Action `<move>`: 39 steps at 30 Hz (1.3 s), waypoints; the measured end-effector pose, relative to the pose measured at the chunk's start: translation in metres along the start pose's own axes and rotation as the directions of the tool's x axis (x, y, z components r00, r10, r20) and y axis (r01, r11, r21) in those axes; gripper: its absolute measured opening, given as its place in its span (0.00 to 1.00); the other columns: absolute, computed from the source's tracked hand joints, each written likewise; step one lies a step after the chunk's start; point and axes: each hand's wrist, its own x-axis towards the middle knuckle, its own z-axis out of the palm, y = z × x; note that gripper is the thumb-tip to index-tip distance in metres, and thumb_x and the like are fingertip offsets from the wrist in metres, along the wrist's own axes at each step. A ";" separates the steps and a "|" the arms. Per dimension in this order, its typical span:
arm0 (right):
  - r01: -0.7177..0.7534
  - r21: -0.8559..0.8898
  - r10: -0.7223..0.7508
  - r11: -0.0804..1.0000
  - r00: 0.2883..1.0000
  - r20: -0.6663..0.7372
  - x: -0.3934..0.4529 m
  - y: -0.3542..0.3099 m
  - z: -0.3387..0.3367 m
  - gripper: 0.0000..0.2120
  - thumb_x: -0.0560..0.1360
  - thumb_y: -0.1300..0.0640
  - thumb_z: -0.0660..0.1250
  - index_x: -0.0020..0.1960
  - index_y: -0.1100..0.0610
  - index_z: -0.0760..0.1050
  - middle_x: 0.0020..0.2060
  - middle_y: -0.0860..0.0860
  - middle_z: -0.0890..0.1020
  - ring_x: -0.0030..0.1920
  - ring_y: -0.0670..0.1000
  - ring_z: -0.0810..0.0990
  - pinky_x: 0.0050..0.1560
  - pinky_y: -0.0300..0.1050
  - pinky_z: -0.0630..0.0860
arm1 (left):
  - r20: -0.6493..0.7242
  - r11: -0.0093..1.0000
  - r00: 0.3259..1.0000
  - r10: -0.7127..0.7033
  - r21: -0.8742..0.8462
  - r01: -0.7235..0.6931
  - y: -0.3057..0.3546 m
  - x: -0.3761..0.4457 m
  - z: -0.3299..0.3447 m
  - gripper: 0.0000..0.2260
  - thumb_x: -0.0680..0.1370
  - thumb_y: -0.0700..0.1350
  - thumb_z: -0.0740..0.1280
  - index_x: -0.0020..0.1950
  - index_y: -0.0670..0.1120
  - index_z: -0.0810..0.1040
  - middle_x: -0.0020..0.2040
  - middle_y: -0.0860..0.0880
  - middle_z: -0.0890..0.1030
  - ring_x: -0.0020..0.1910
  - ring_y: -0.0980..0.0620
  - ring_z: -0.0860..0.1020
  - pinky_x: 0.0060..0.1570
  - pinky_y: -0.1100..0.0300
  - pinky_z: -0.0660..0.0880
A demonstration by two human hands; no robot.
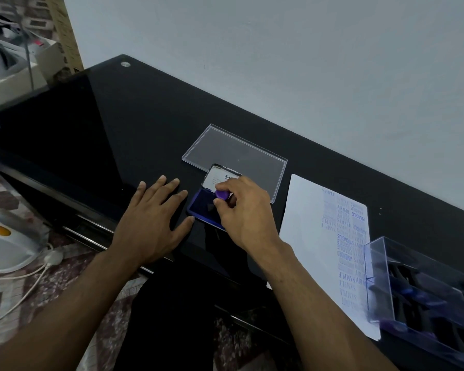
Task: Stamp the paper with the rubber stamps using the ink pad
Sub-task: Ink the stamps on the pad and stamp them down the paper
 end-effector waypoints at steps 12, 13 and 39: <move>-0.004 -0.019 0.005 1.000 0.999 0.053 0.003 -0.002 -0.006 0.15 0.78 0.55 0.69 0.65 0.52 0.78 0.60 0.49 0.79 0.57 0.47 0.78 0.63 0.43 0.75 | -0.001 1.000 1.000 -0.003 0.005 0.003 -0.001 -0.001 0.002 0.34 0.78 0.69 0.48 0.76 0.51 0.70 0.79 0.48 0.64 0.81 0.49 0.55 0.79 0.42 0.50; -0.005 -0.015 0.006 1.000 0.999 0.052 0.003 -0.002 -0.006 0.15 0.78 0.55 0.69 0.64 0.52 0.78 0.60 0.49 0.79 0.57 0.47 0.78 0.63 0.43 0.75 | -0.001 1.000 1.000 -0.003 0.006 0.003 -0.001 -0.001 0.003 0.34 0.78 0.69 0.48 0.76 0.50 0.70 0.79 0.48 0.64 0.81 0.49 0.55 0.79 0.42 0.50; -0.019 0.040 0.018 0.999 1.000 0.024 0.004 0.006 -0.003 0.14 0.75 0.56 0.72 0.60 0.51 0.81 0.57 0.46 0.80 0.55 0.44 0.78 0.55 0.30 0.72 | -0.002 1.000 1.000 -0.006 0.012 0.006 -0.001 0.000 0.002 0.34 0.78 0.69 0.48 0.76 0.51 0.70 0.79 0.49 0.64 0.81 0.49 0.54 0.79 0.42 0.50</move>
